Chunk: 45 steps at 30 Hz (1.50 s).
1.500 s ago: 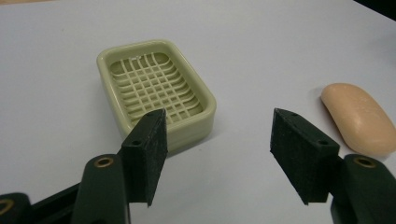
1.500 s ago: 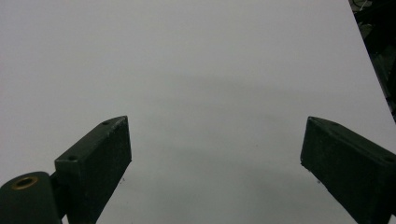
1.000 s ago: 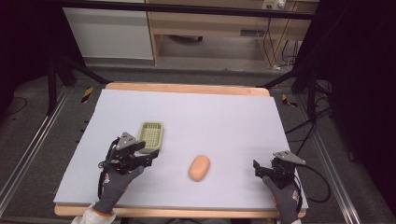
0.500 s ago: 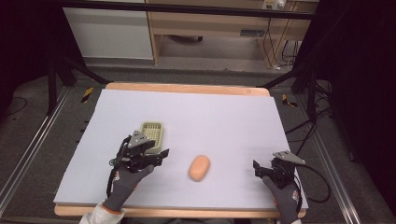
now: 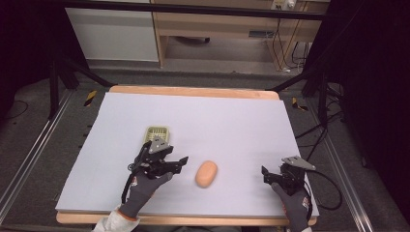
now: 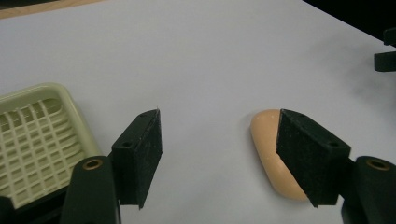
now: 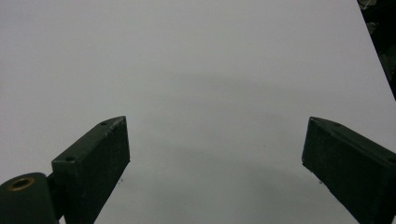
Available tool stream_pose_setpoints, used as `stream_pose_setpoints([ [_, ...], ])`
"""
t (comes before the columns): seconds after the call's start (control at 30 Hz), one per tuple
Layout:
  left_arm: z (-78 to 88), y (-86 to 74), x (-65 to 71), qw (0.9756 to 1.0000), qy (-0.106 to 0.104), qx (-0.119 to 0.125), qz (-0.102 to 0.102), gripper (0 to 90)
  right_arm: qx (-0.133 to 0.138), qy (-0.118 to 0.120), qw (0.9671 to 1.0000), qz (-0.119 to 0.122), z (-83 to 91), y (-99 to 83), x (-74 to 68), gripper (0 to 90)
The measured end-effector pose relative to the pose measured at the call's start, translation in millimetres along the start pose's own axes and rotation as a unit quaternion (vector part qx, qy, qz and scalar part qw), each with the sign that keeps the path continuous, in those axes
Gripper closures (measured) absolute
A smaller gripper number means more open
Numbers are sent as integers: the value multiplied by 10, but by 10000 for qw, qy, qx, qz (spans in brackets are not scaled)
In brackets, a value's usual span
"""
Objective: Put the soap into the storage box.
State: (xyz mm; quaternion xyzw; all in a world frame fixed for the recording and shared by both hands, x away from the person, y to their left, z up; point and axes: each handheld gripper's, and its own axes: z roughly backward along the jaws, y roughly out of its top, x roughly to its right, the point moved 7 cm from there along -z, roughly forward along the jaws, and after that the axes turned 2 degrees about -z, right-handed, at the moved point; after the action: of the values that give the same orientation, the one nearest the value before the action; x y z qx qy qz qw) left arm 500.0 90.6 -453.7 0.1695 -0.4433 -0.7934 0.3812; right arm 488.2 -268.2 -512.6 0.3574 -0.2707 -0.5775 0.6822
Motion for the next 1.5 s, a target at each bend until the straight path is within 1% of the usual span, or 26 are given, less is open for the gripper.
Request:
stream_pose_setpoints([
  [0.07,-45,7,57,10000,-28,-46,-72,299,7,-1,10000,10,0,1,1,79],
  [0.1,-45,7,57,10000,-28,-46,-72,297,7,-1,10000,10,0,1,1,79],
  [0.13,-82,15,99,9999,-55,-72,-89,295,-2,5,10000,-19,0,1,-3,79],
  [0.17,-82,15,99,9999,-55,-72,-89,291,-2,5,10000,-19,0,1,-3,79],
  [0.23,-119,21,140,9999,-73,-101,-118,289,-2,1,10000,-8,-1,0,-4,79],
  [0.3,-155,22,182,9997,-89,-151,-165,281,0,-4,10000,7,0,2,-3,78],
  [0.33,-191,25,225,9996,-109,-176,-197,276,-5,-9,10000,11,0,1,-1,79],
  [0.43,-225,21,263,9993,-133,-245,-252,273,-9,-4,10000,2,0,1,-4,79],
  [0.47,-241,23,281,9994,-136,-232,-230,273,-16,-8,10000,5,0,1,-3,79],
  [0.53,-282,16,325,9990,-158,-303,-300,270,-16,-3,10000,6,-1,2,-7,79],
  [0.77,-361,-6,393,9984,-182,-394,-353,265,-18,2,10000,19,-5,1,-11,79],
  [0.97,-439,-51,471,9976,-204,-488,-436,265,-36,0,10000,16,-10,1,-25,78],
  [1.1,-474,-58,504,9976,-225,-509,-415,265,-46,7,10000,36,-13,0,-31,78],
  [1.23,-526,-74,546,9969,-230,-565,-493,264,-54,5,10000,33,-18,0,-36,79],
  [1.27,-556,-91,568,9963,-231,-631,-540,264,-60,2,10000,53,-22,0,-35,79],
  [1.4,-599,-109,605,9959,-249,-662,-556,262,-55,1,10000,60,-27,3,-36,79],
  [1.5,-633,-129,632,9953,-246,-718,-605,261,-64,-1,10000,73,-31,3,-38,79],
])
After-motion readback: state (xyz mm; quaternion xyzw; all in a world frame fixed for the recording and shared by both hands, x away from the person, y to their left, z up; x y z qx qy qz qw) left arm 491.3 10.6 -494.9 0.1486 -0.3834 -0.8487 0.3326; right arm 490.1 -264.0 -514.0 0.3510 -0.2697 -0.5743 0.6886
